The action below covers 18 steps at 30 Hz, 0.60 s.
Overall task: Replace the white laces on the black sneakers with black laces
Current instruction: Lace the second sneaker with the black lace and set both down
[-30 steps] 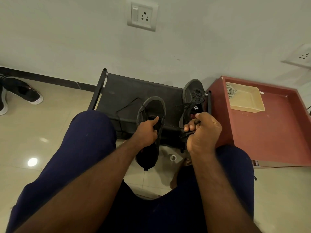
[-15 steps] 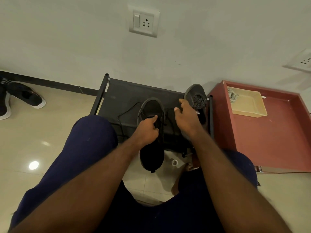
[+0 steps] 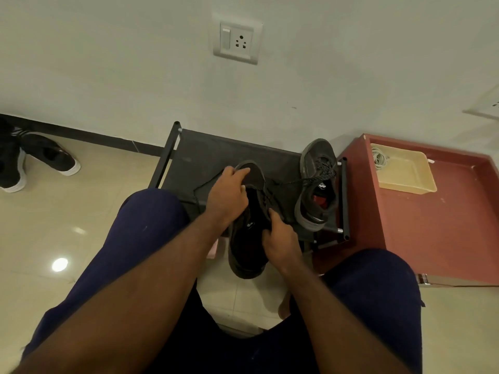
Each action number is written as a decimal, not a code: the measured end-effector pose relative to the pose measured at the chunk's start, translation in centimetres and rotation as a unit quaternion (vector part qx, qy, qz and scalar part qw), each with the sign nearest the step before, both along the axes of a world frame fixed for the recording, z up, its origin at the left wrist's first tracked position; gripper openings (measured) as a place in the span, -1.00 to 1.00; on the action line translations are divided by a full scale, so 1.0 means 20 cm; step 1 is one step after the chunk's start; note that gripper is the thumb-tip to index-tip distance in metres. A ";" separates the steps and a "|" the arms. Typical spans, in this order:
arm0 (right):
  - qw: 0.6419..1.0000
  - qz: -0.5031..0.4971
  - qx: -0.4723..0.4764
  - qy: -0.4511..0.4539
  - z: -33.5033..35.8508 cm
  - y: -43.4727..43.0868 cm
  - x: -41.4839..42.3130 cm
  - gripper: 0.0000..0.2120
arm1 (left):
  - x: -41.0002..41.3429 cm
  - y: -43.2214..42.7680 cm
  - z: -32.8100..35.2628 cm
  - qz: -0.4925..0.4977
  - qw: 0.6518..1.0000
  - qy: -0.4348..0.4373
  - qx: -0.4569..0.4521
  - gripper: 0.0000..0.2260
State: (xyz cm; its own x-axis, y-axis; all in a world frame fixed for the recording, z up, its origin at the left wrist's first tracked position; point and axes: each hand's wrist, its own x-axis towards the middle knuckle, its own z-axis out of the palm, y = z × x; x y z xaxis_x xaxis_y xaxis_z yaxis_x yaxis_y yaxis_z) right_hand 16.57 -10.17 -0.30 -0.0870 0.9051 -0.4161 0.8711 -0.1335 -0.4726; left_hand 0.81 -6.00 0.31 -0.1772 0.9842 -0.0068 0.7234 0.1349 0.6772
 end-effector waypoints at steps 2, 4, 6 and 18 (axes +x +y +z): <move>1.000 -0.013 0.003 0.018 -0.01 0.01 0.00 -0.42 | -0.06 0.04 0.00 -0.062 0.994 0.079 -0.037 -0.59; 0.999 -0.023 -0.002 0.032 -0.02 0.00 -0.01 -0.42 | -0.10 0.06 -0.01 -0.092 0.982 0.136 -0.092 -0.67; 0.999 -0.029 -0.003 0.041 -0.02 0.00 -0.01 -0.42 | -0.11 0.06 -0.02 -0.082 0.981 0.148 -0.100 -0.75; 0.996 -0.067 0.009 0.063 -0.02 0.04 -0.02 -0.53 | -0.22 0.05 0.01 -0.074 0.974 0.128 -0.169 -0.77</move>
